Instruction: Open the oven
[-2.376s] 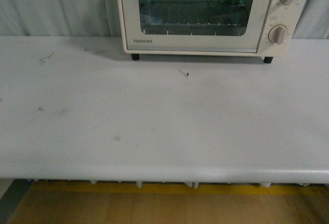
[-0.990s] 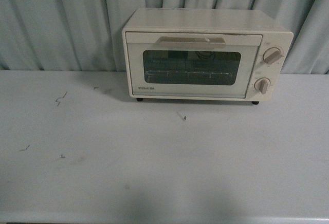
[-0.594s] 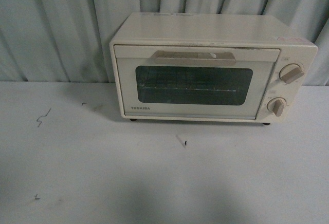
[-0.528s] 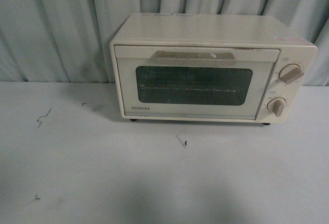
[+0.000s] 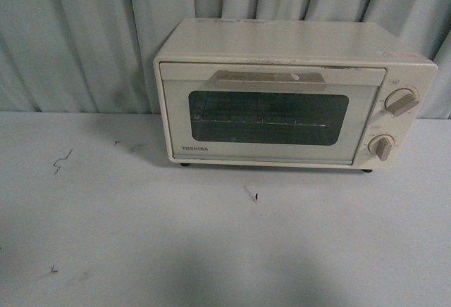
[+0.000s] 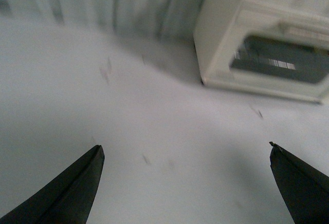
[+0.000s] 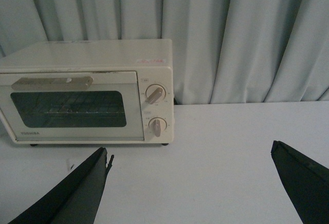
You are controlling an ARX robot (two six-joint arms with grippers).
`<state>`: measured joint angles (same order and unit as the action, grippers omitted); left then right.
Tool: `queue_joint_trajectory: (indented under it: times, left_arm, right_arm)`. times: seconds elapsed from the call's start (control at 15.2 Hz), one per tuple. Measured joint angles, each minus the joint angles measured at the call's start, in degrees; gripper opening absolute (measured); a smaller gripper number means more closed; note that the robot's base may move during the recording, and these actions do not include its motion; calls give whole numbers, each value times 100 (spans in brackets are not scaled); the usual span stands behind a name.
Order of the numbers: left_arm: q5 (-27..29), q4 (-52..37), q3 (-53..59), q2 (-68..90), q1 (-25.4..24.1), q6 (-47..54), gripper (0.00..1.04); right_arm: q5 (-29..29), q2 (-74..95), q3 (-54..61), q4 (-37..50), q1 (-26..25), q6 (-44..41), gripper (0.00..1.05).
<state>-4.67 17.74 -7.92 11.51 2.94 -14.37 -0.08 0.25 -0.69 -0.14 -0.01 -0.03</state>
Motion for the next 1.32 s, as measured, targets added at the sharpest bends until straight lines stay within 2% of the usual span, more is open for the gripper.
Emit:
queue_joint_trajectory:
  times: [0.07, 0.2, 0.26, 0.33, 0.46, 0.59, 0.79, 0.92, 1.32]
  left_arm:
    - [90, 199, -125, 267, 240, -400, 98]
    - [455, 258, -142, 903, 1211, -1816, 98]
    - [1056, -610, -26, 1777, 2387, -3560, 98]
    - [1364, -1639, -31, 2909, 3163, -5003, 98]
    - [1438, -2826, -83, 4260, 3615, -6107, 98]
    - [1478, -4087, -363, 5761, 3825, -6979, 98]
    - [1493, -5235, -914, 7438, 3897, -7556, 98]
    - [1469, -5648, -1281, 8161, 3891, -7707, 98]
    - [1390, -6304, -2282, 9711, 3429, -7958, 98]
  right_arm:
    - [4, -2, 0, -9, 0, 0, 98]
    - [7, -2, 0, -9, 0, 0, 98]
    - [4, -2, 0, -13, 0, 0, 98]
    - [7, -2, 0, -9, 0, 0, 98]
    - [7, -2, 0, -11, 0, 0, 98]
    - [7, -2, 0, -9, 0, 0, 98]
    - [7, -2, 0, -11, 0, 0, 98]
    - [7, -2, 0, -9, 0, 0, 98]
    - [7, -2, 0, -9, 0, 0, 98]
